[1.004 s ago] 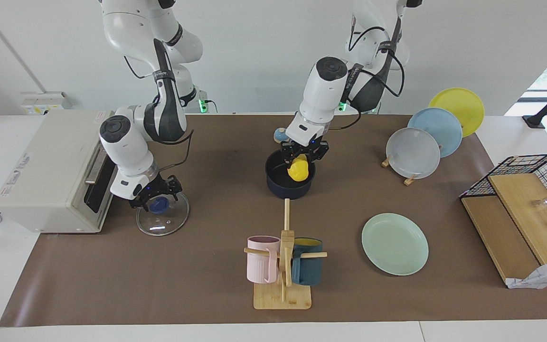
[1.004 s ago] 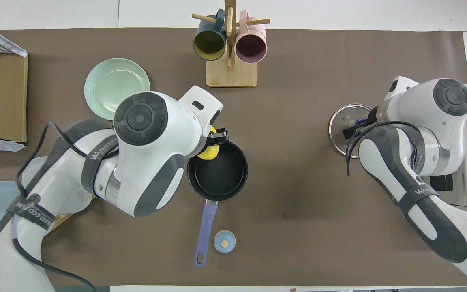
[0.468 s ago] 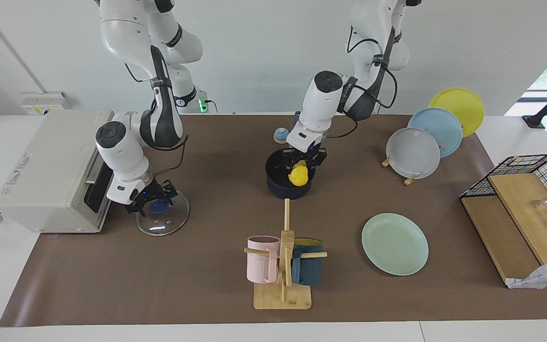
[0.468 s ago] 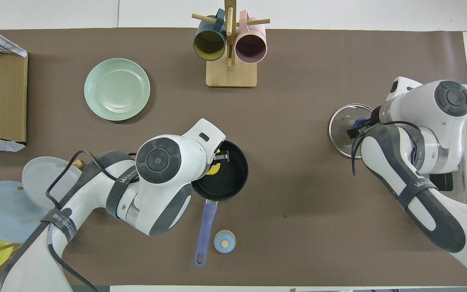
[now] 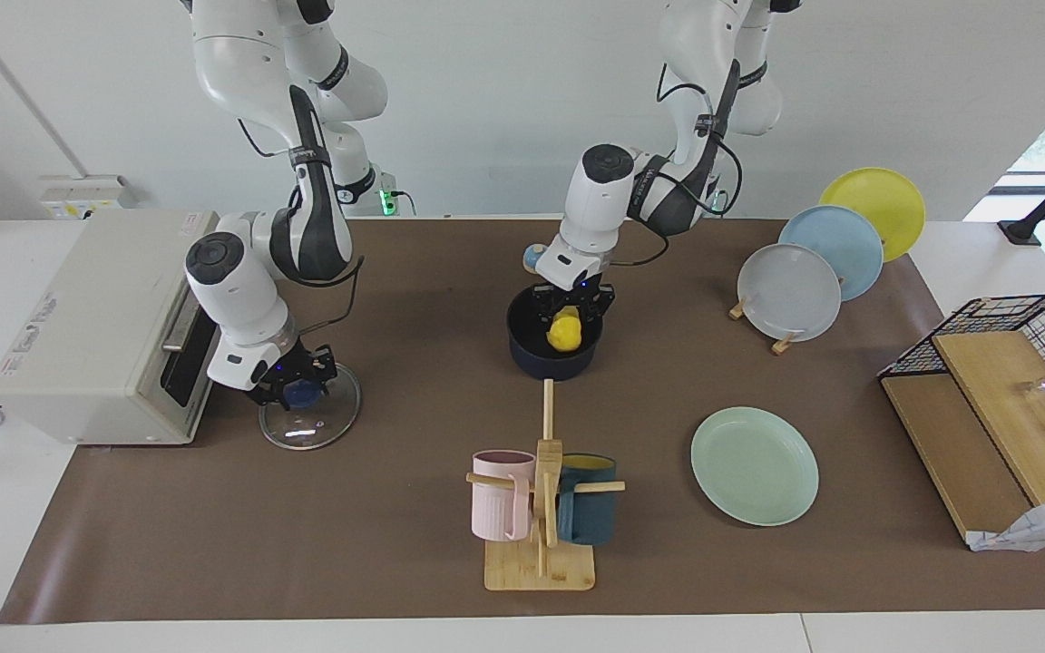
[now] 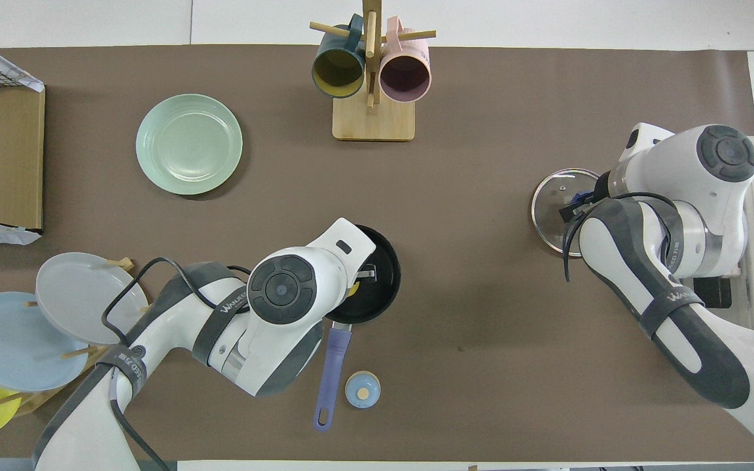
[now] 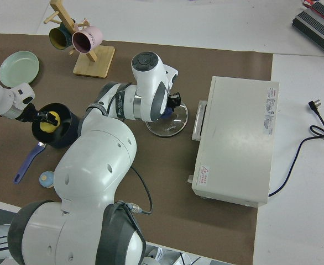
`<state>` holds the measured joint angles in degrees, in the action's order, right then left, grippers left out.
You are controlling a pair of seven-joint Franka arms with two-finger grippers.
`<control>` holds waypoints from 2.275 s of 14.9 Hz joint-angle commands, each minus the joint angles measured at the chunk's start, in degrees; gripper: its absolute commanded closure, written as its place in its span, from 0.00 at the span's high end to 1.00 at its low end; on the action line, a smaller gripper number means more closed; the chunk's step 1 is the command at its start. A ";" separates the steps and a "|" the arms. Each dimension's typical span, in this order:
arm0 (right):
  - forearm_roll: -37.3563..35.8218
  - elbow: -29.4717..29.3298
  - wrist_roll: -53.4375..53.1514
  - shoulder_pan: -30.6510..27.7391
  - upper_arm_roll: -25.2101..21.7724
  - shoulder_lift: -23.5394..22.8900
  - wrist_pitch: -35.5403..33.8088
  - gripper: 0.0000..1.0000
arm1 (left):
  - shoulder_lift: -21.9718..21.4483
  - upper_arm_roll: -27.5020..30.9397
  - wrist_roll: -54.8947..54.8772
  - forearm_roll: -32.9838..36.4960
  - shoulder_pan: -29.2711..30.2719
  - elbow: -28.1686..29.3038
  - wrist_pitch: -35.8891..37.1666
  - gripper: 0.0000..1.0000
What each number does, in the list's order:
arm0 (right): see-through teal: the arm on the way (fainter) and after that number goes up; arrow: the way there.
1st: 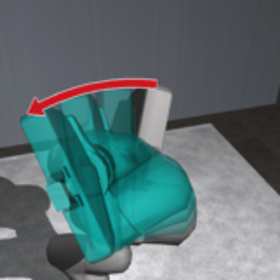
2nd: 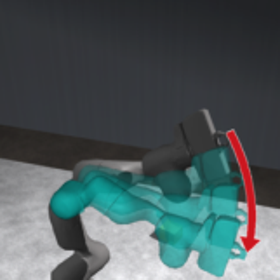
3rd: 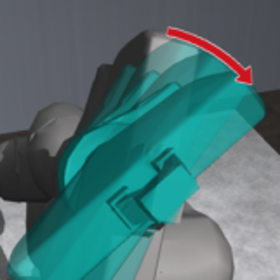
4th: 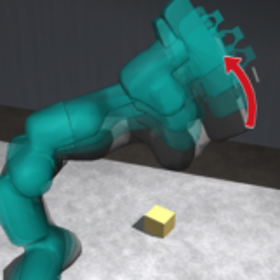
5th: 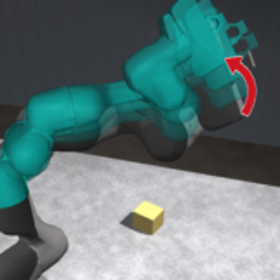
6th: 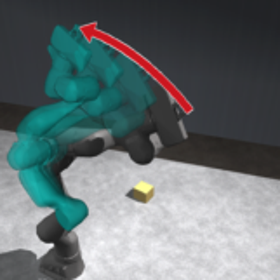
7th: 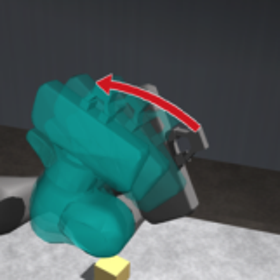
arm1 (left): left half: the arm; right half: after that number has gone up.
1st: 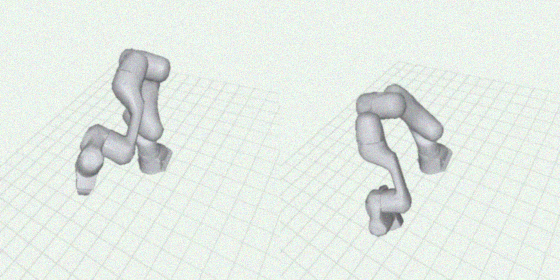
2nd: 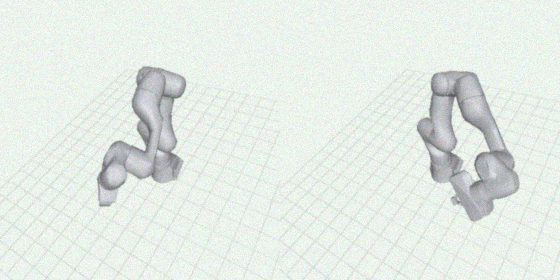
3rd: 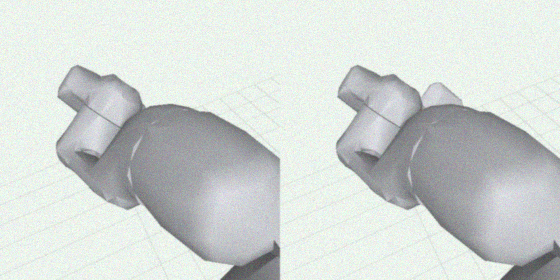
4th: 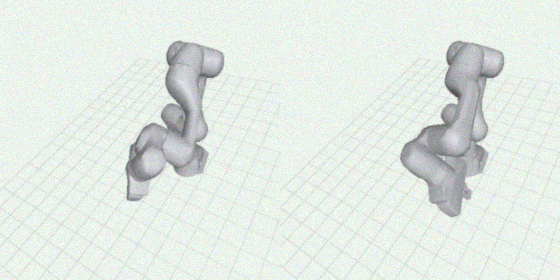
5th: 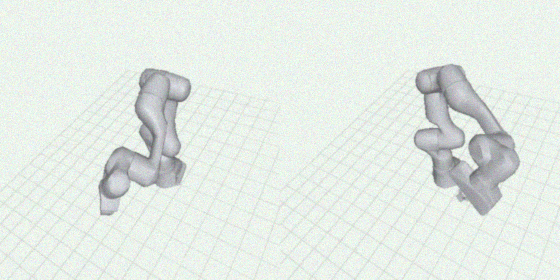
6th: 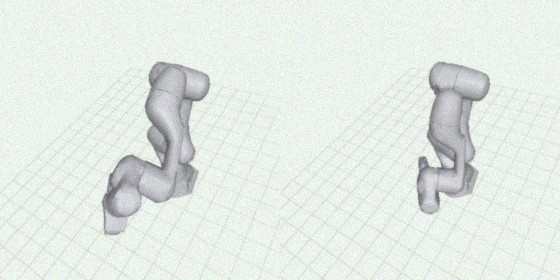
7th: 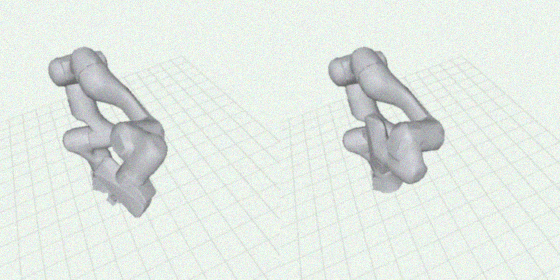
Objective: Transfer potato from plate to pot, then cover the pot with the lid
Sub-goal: 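Lower the potato into the saucepan while the right gripper lifts the lid, then withdraw the left gripper while the right gripper carries the lid over the saucepan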
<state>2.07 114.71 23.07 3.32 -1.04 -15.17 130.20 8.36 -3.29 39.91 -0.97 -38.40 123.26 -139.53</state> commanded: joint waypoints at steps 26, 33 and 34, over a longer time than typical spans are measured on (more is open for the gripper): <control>1.36 -20.66 -43.53 16.27 9.39 1.46 -20.53 0.00 | -1.67 0.83 -23.69 -1.40 23.96 -31.49 35.97 1.00; 0.39 -22.77 -53.29 24.79 9.39 -1.00 -16.83 0.00 | -3.78 1.71 -44.64 -0.97 35.84 -34.58 45.82 1.00; 0.30 -22.86 -54.17 25.06 9.39 -1.00 -16.91 0.00 | -5.00 1.44 -45.96 -0.79 36.55 -34.58 46.97 1.00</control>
<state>2.19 94.03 -28.90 27.64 8.40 -15.04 113.26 5.55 -1.26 -3.19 -1.59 -2.90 89.19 -96.29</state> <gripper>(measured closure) 0.344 0.000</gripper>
